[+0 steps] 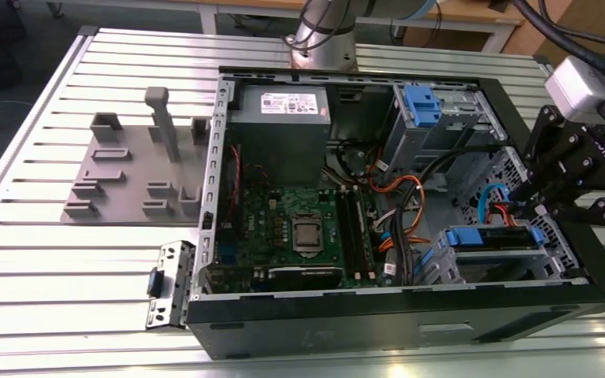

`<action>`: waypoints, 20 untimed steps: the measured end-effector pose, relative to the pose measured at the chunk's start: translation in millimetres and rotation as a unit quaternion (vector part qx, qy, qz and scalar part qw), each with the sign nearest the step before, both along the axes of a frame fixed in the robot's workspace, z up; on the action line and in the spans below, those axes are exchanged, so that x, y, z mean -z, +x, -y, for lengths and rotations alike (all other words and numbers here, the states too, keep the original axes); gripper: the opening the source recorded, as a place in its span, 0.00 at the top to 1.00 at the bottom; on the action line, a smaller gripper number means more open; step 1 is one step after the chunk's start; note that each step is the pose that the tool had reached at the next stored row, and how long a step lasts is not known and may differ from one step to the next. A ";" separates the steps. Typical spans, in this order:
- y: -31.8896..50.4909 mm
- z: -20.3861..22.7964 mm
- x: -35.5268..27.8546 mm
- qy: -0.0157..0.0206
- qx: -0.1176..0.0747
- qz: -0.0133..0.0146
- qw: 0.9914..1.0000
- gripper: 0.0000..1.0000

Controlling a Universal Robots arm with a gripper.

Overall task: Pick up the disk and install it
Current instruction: 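Insert the second disk wire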

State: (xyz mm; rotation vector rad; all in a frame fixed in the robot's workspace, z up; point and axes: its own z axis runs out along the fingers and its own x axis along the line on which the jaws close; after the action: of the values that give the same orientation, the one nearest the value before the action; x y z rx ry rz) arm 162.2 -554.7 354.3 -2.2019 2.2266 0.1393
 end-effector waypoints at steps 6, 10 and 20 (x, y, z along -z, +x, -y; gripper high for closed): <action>0.0 0.1 5.9 0.000 0.000 -0.001 1.000 0.71; 0.0 0.2 6.0 0.000 0.000 -0.001 1.000 0.72; -0.4 0.4 6.1 0.000 0.000 -0.001 1.000 0.84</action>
State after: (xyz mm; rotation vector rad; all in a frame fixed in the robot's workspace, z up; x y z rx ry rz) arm 161.8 -555.1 348.3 -2.2026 2.2276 0.1418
